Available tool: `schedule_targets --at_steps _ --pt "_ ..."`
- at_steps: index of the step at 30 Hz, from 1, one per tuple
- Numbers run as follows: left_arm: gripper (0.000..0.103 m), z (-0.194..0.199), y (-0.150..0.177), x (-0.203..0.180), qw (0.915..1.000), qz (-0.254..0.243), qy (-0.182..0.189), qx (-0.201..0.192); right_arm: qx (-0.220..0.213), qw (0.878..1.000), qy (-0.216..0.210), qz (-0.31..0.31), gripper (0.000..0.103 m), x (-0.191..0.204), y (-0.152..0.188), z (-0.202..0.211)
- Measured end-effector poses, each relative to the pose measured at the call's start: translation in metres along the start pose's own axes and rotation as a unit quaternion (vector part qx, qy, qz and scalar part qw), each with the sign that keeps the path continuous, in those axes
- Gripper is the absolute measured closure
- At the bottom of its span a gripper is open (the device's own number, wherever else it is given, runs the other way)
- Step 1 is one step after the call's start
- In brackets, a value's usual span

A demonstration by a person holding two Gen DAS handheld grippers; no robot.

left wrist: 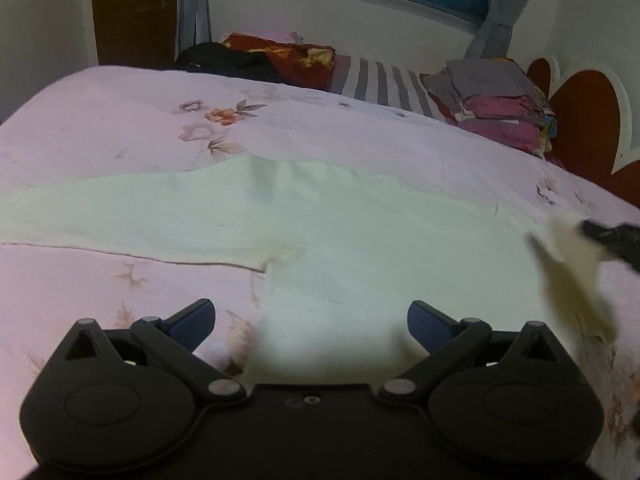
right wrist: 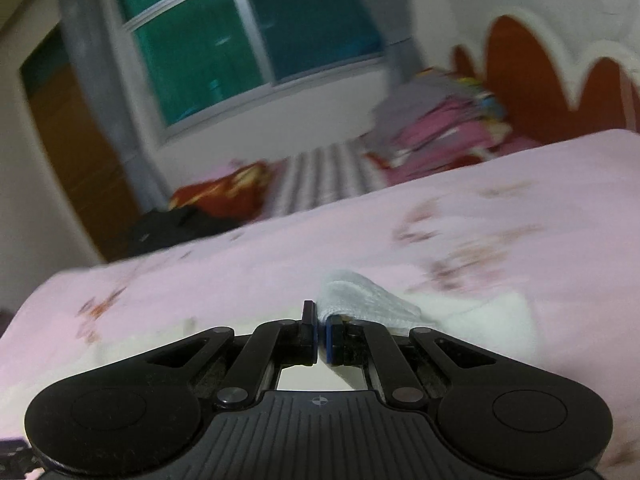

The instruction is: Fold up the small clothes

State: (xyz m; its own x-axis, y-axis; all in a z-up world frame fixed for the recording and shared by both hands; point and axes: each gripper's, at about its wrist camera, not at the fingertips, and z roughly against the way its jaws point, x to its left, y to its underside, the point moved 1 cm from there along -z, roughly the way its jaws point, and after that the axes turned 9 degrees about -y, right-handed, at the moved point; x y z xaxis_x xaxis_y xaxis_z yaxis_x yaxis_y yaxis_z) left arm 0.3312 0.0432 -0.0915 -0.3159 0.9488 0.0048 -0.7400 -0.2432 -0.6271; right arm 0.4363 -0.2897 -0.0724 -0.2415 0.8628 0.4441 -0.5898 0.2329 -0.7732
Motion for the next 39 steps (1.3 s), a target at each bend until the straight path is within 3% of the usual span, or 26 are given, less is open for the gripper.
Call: schedule_targets --at_steps 6,12,13,14,15,16,20,23,24,28,30,33,37,39 --pt "0.001 -0.011 -0.002 0.021 0.9999 0.002 0.015 0.008 0.083 0.995 -0.039 0.033 0.100 0.062 0.046 -0.062" --pt "0.002 -0.021 -0.005 0.020 0.9991 -0.008 0.038 0.015 0.125 0.989 -0.056 0.057 0.098 0.088 0.083 -0.073" --pt "0.002 -0.024 -0.006 0.016 0.9988 -0.011 0.044 0.019 0.131 0.988 -0.064 0.058 0.085 0.089 0.083 -0.075" --pt "0.002 -0.025 -0.005 0.013 0.9985 -0.014 0.048 0.020 0.133 0.987 -0.070 0.059 0.053 0.090 0.084 -0.075" --pt "0.002 -0.027 -0.005 0.008 0.9981 -0.019 0.054 0.022 0.128 0.987 -0.074 0.062 0.035 0.092 0.086 -0.072" --pt "0.002 -0.029 -0.004 0.003 0.9977 -0.024 0.059 0.023 0.115 0.988 -0.076 0.069 0.024 0.093 0.086 -0.065" --pt "0.005 -0.036 0.004 -0.027 0.9935 -0.067 0.088 0.028 0.087 0.991 -0.067 0.078 0.024 0.087 0.078 -0.044" --pt "0.028 -0.047 0.011 -0.053 0.9885 -0.101 0.106 0.037 0.076 0.994 -0.025 0.075 0.024 0.063 0.074 -0.026" --pt "0.037 -0.052 0.012 -0.057 0.9881 -0.103 0.106 0.042 0.075 0.994 -0.007 0.075 0.024 0.053 0.075 -0.021" --pt "0.040 -0.074 0.011 -0.060 0.9935 -0.073 0.076 0.041 0.077 0.994 0.041 0.072 0.024 0.018 0.077 0.001" --pt "0.044 -0.077 0.009 -0.063 0.9936 -0.068 0.084 0.033 0.077 0.993 0.061 0.068 0.024 0.003 0.081 0.013" --pt "0.059 -0.081 0.007 -0.070 0.9933 -0.073 0.086 0.025 0.078 0.991 0.090 0.061 0.024 -0.018 0.085 0.026" --pt "0.090 -0.081 0.005 -0.074 0.9924 -0.066 0.102 0.022 0.077 0.990 0.112 0.041 0.024 -0.038 0.088 0.034" --pt "0.095 -0.081 0.003 -0.078 0.9912 -0.069 0.111 0.023 0.077 0.989 0.118 0.036 0.024 -0.044 0.090 0.037"
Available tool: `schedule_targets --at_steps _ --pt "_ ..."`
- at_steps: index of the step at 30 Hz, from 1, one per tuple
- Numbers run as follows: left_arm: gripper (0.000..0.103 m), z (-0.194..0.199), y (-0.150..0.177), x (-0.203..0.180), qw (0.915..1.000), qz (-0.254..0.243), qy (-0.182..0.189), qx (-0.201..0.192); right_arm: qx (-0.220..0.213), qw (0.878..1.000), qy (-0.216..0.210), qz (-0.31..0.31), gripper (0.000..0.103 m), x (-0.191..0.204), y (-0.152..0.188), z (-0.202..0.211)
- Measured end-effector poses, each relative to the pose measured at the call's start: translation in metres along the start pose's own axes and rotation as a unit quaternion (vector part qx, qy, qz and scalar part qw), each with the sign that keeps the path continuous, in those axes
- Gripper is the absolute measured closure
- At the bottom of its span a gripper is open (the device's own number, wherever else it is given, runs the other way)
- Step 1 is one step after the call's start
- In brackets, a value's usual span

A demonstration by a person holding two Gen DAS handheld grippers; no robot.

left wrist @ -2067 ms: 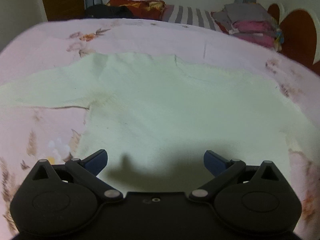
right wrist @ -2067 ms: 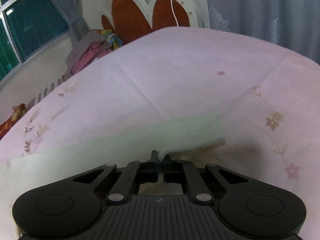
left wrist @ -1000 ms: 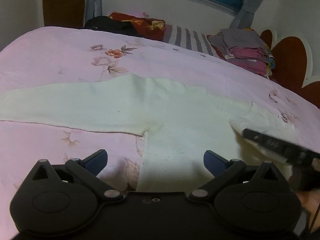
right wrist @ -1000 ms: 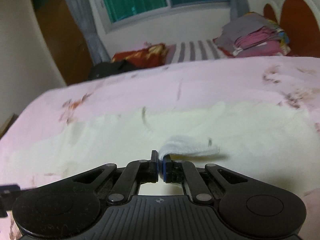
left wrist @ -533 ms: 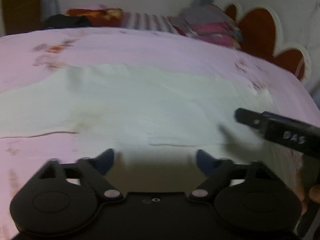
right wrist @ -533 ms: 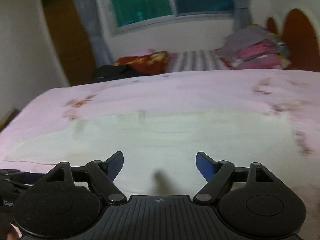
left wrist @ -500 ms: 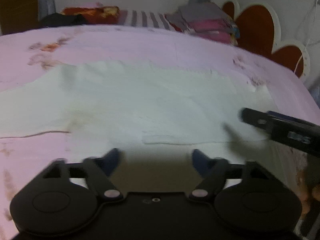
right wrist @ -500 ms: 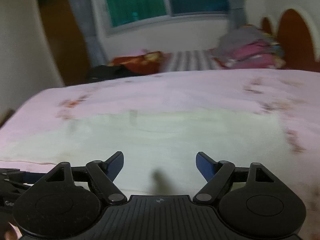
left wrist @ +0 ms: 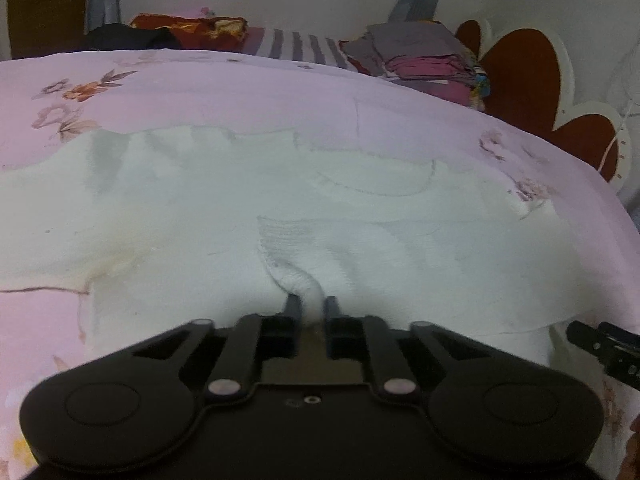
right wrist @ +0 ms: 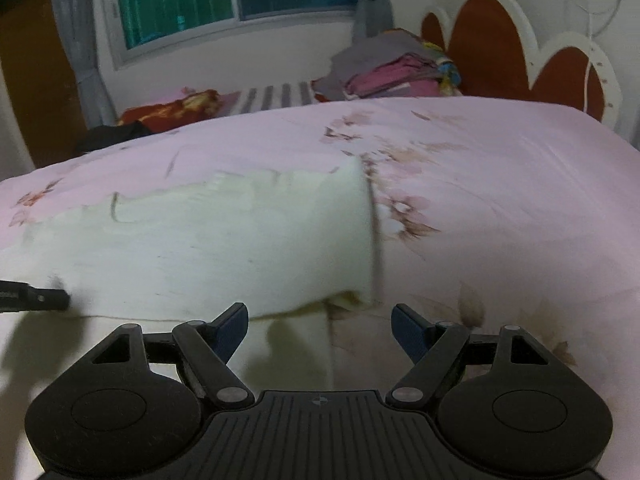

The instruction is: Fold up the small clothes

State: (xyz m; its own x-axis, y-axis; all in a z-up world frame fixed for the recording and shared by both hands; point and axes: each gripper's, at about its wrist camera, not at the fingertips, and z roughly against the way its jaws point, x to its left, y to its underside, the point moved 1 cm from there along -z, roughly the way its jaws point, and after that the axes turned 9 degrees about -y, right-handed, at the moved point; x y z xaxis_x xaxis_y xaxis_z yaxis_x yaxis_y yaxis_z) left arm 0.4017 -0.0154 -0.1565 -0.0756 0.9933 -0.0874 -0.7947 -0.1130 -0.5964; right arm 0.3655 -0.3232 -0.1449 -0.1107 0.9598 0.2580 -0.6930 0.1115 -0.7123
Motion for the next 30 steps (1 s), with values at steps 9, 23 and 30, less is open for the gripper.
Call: schedule_targets --at_steps 9,23,30 --pt "0.096 0.054 -0.059 0.014 0.9937 0.054 0.067 -0.073 0.028 0.999 0.014 -0.024 0.047 -0.015 0.003 -0.016" --pt "0.096 0.019 -0.037 0.058 0.9954 0.085 -0.009 -0.043 0.004 1.000 -0.008 -0.023 0.099 -0.010 -0.012 -0.036" --pt "0.094 -0.004 -0.015 0.071 0.9956 0.084 -0.041 -0.011 0.021 0.999 0.014 -0.044 0.102 -0.023 -0.010 -0.036"
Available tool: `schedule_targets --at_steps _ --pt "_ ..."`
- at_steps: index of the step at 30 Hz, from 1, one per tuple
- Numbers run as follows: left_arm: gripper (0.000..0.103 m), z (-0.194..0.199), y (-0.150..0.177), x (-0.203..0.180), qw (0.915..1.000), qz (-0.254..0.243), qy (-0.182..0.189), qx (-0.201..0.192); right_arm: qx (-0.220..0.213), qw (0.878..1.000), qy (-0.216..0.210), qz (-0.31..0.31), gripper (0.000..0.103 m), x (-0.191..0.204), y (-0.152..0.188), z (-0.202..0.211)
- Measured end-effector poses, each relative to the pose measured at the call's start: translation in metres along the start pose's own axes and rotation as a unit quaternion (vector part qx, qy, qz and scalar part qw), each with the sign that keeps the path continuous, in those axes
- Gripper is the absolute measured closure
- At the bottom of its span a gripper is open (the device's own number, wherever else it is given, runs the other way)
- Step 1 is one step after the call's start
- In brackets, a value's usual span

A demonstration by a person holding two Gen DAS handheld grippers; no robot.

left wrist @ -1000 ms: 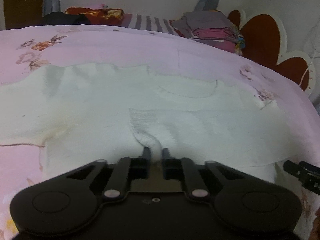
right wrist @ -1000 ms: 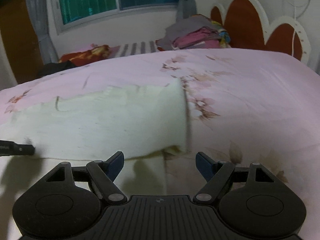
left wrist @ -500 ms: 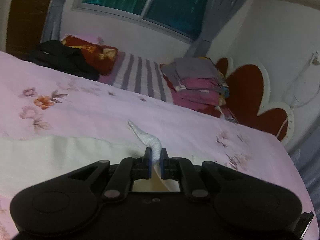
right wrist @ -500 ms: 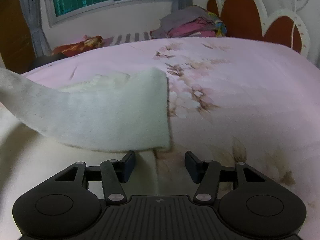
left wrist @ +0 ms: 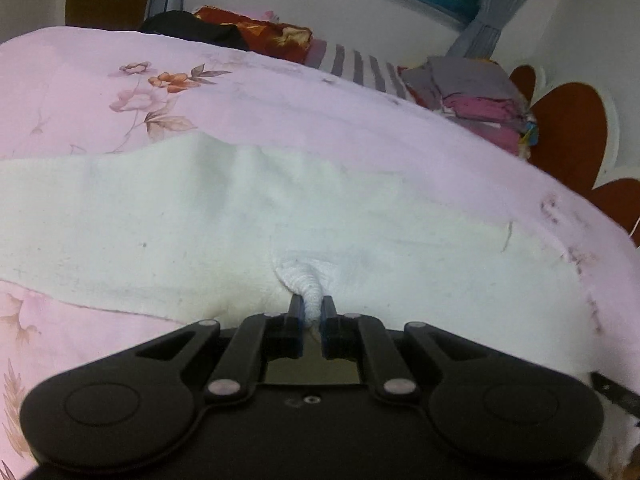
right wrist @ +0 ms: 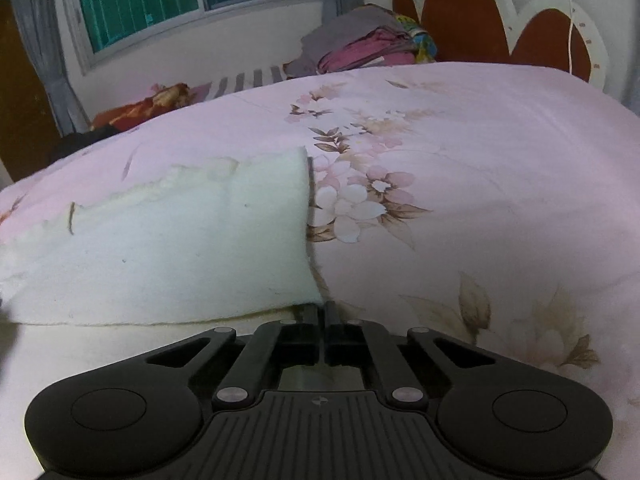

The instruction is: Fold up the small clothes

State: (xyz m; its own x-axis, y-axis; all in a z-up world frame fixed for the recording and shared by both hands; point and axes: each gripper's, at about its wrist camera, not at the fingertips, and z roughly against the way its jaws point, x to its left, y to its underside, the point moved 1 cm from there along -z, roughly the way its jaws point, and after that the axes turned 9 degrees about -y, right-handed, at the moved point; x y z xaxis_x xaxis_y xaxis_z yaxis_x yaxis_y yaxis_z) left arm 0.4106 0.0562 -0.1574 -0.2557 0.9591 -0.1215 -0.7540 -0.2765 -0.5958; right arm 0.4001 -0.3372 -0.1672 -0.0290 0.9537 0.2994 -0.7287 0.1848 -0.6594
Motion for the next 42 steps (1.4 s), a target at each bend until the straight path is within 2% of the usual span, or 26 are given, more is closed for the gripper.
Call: schedule_targets --at_steps 3,7,8,9,11,12,15,17,18,24,27,28,29,30,31,34,39,41,42 --pt "0.078 0.003 -0.001 -0.001 0.9996 -0.010 -0.023 -0.008 0.013 1.000 -0.023 -0.012 0.102 -0.003 0.000 0.008" --pt "0.070 0.017 -0.005 0.004 0.9987 0.005 -0.042 -0.027 -0.011 0.999 -0.032 -0.016 0.101 -0.006 -0.005 0.033" --pt "0.070 0.023 -0.005 0.005 0.9983 0.009 -0.044 -0.037 -0.018 0.999 -0.035 -0.014 0.097 -0.005 -0.009 0.036" --pt "0.069 0.027 -0.005 0.005 0.9982 0.009 -0.040 -0.043 -0.026 0.999 -0.038 -0.010 0.090 -0.005 -0.015 0.038" --pt "0.068 0.032 -0.006 -0.002 0.9985 -0.002 -0.027 -0.048 -0.040 0.999 -0.037 -0.005 0.030 -0.004 -0.024 0.035" --pt "0.067 0.033 -0.006 -0.006 0.9986 -0.007 -0.021 -0.049 -0.045 0.998 -0.039 -0.001 0.027 -0.003 -0.029 0.032" --pt "0.067 0.029 -0.003 -0.024 0.9988 -0.022 -0.006 -0.043 -0.043 0.998 -0.047 0.012 0.030 0.001 -0.042 0.013" --pt "0.067 0.021 0.000 -0.032 0.9988 -0.036 -0.004 -0.034 -0.026 0.998 -0.052 0.008 0.054 0.001 -0.048 -0.008" --pt "0.067 0.016 0.001 -0.034 0.9986 -0.042 -0.005 -0.030 -0.017 0.998 -0.053 0.002 0.057 0.000 -0.051 -0.018" --pt "0.067 0.000 0.005 -0.033 0.9975 -0.063 -0.019 -0.026 -0.005 0.997 -0.066 -0.048 0.058 -0.013 -0.069 -0.061" --pt "0.067 -0.002 0.002 -0.035 0.9975 -0.062 -0.023 -0.025 -0.010 0.997 -0.068 -0.043 0.058 -0.012 -0.077 -0.069" --pt "0.067 -0.003 0.002 -0.035 0.9974 -0.062 -0.025 -0.027 -0.011 0.997 -0.068 -0.038 0.070 -0.009 -0.079 -0.071" --pt "0.067 -0.003 0.002 -0.035 0.9971 -0.064 -0.028 -0.030 -0.010 0.997 -0.065 -0.030 0.087 -0.006 -0.080 -0.073" --pt "0.065 -0.003 0.003 -0.036 0.9967 -0.067 -0.031 -0.033 -0.012 0.998 -0.060 -0.023 0.089 -0.004 -0.080 -0.072" --pt "0.065 -0.003 0.004 -0.037 0.9961 -0.072 -0.035 -0.037 -0.015 0.998 -0.055 -0.016 0.096 -0.002 -0.080 -0.071" --pt "0.065 -0.004 0.006 -0.034 0.9958 -0.073 -0.033 -0.044 -0.027 0.999 -0.017 0.007 0.097 -0.003 -0.074 -0.071" --pt "0.066 0.001 0.006 -0.038 0.9943 -0.087 -0.043 -0.045 -0.031 0.999 -0.012 0.032 0.096 -0.001 -0.075 -0.065" --pt "0.064 0.005 0.008 -0.040 0.9938 -0.090 -0.048 -0.044 -0.039 0.999 -0.010 0.036 0.090 0.005 -0.073 -0.055" --pt "0.059 0.008 0.008 -0.040 0.9938 -0.090 -0.049 -0.043 -0.043 0.998 -0.011 0.040 0.086 0.008 -0.072 -0.049"
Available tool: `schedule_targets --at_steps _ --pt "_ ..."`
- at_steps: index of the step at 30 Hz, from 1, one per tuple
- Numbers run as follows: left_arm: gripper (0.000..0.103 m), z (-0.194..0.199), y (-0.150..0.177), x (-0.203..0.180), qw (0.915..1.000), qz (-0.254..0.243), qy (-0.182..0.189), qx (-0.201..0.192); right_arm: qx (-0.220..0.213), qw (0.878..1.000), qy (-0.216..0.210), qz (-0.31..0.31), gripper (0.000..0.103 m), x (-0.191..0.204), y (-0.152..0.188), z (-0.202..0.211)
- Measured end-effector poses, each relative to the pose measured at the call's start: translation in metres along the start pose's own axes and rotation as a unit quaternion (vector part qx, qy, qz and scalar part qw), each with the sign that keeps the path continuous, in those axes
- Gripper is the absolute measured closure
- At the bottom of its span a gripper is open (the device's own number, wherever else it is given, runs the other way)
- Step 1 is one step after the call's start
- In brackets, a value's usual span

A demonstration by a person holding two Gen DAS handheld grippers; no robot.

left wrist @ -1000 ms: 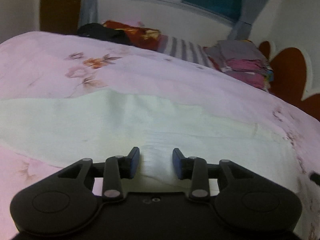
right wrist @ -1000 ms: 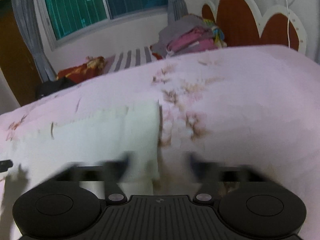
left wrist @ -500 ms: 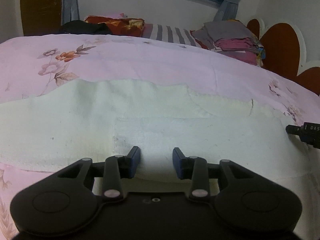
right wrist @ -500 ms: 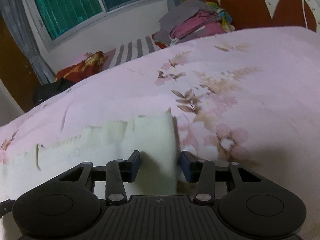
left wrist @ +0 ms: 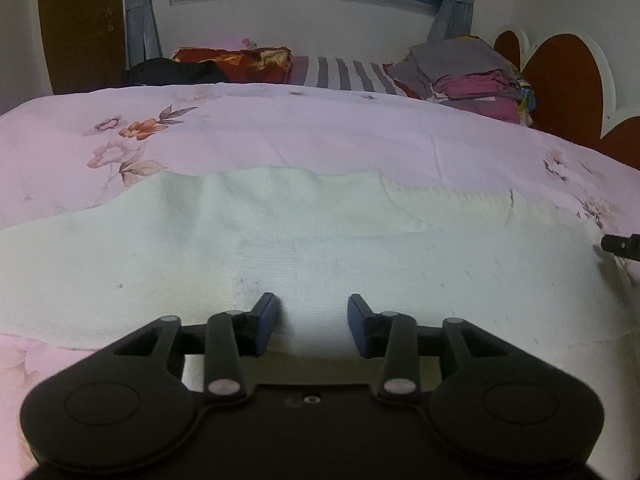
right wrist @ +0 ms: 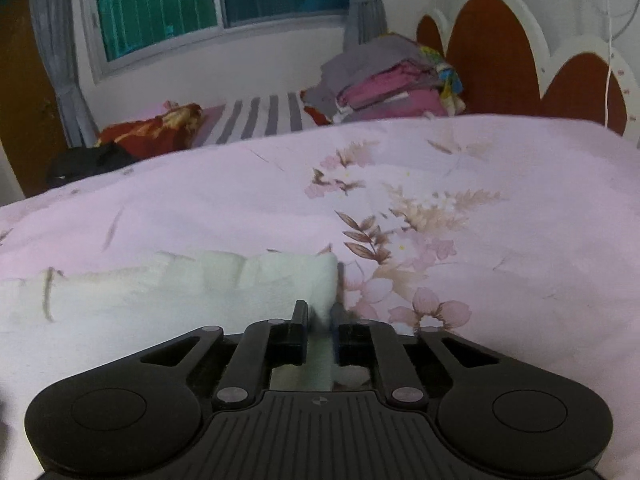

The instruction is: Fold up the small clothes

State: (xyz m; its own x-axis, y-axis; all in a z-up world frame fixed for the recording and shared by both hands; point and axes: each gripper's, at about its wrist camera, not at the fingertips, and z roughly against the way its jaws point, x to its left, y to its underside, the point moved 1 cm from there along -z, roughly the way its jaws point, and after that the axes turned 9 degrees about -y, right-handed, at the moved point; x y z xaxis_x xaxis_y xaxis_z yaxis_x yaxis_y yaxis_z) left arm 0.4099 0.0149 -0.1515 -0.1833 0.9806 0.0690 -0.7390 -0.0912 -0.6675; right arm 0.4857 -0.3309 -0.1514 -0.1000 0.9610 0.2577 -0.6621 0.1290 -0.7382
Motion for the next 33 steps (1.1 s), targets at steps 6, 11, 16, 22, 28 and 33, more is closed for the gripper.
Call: schedule_targets --at_steps 6,11,16,22,28,33 --pt "0.039 0.020 0.003 0.015 0.9998 0.019 -0.001 0.000 0.000 0.998 -0.049 0.025 0.069 0.040 0.013 0.025" --pt "0.039 0.028 0.005 0.043 0.9985 0.051 -0.009 0.019 0.040 0.994 -0.085 0.048 0.069 0.077 0.034 0.018" --pt "0.038 0.036 0.011 0.089 0.9936 0.108 -0.018 0.026 0.059 0.993 -0.088 0.052 0.069 0.098 0.039 0.012" --pt "0.038 0.043 0.021 0.152 0.9846 0.164 -0.052 0.033 0.052 0.988 -0.136 0.057 0.069 0.141 0.035 0.022" --pt "0.038 0.047 0.035 0.222 0.9653 0.247 -0.075 0.041 0.066 0.978 -0.182 0.073 0.069 0.192 0.039 0.019" --pt "0.038 0.043 0.042 0.269 0.9525 0.288 -0.088 0.046 0.073 0.973 -0.196 0.095 0.069 0.233 0.046 0.010"
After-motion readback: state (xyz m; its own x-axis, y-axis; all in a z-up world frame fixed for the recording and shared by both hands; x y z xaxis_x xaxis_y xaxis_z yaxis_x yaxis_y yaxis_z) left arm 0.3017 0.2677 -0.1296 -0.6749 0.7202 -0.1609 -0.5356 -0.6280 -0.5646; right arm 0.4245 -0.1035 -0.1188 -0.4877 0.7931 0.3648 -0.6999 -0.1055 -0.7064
